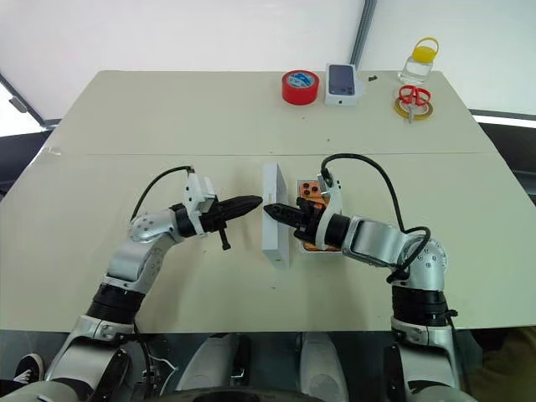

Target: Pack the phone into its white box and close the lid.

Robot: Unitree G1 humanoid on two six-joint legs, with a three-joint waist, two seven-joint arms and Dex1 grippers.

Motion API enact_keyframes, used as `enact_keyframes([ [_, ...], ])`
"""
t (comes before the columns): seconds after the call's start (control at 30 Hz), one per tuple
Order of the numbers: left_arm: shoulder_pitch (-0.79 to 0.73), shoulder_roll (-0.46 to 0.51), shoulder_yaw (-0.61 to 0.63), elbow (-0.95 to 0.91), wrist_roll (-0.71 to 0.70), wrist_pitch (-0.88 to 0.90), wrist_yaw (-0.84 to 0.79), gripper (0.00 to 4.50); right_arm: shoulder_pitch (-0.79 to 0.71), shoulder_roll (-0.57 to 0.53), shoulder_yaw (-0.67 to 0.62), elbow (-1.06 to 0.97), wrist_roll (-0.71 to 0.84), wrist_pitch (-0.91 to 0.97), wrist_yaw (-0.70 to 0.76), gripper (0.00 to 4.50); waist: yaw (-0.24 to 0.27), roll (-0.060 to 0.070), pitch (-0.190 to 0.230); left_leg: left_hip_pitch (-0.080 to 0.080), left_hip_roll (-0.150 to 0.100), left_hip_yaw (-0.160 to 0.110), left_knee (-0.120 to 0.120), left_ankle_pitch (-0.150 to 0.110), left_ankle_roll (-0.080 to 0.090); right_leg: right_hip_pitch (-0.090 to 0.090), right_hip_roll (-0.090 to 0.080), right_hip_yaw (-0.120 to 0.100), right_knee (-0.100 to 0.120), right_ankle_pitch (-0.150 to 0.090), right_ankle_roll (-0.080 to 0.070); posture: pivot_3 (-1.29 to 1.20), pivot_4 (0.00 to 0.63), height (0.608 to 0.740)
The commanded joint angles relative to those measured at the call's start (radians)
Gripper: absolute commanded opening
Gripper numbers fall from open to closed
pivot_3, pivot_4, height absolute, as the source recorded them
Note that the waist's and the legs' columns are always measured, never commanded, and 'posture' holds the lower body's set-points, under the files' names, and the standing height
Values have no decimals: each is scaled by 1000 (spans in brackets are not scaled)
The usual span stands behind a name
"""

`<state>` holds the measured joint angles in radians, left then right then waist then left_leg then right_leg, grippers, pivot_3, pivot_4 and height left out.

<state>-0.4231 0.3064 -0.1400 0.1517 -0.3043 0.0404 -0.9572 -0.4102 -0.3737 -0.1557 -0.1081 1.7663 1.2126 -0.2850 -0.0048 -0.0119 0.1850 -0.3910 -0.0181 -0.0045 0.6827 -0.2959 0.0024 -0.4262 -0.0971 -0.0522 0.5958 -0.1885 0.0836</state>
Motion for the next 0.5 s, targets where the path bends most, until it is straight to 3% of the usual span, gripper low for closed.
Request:
enact_keyframes([
  [0.03, -48, -36, 1, 27, 3, -29, 11, 33, 29, -51, 13, 8, -104, -25, 58, 0, 7, 0, 0, 0, 0, 0, 0, 0, 0, 0, 0, 0, 0, 0, 0, 0, 150, 740],
  [0.17, -63, -82, -26, 93, 42, -67, 17, 33, 42, -84, 2, 12, -91, -47, 103, 0, 19, 0, 0, 0, 0, 1, 1, 0, 0, 0, 0, 0, -1, 0, 0, 0, 150, 740],
  [0.27, -78, -123, -34, 132, 58, -83, 30, 0, 56, -121, -5, -6, -131, -60, 141, 973, 21, -1, 0, 0, 0, 0, 1, 0, 0, 1, 0, 0, -1, 0, 0, 0, 150, 740],
  [0.37, -99, -163, -44, 169, 69, -93, 37, 0, 79, -192, -19, -33, -187, -61, 201, 2510, 21, -1, 0, -1, 0, 0, 1, 0, 0, 1, 0, 0, -1, 0, 0, 0, 150, 740],
  [0.5, -124, -205, -63, 212, 85, -107, 36, 0, 129, -315, -68, -52, -340, -113, 330, 2510, 21, -2, -1, -1, 0, 0, 1, 0, 0, 1, -1, 0, -2, 0, 0, 0, 150, 740],
])
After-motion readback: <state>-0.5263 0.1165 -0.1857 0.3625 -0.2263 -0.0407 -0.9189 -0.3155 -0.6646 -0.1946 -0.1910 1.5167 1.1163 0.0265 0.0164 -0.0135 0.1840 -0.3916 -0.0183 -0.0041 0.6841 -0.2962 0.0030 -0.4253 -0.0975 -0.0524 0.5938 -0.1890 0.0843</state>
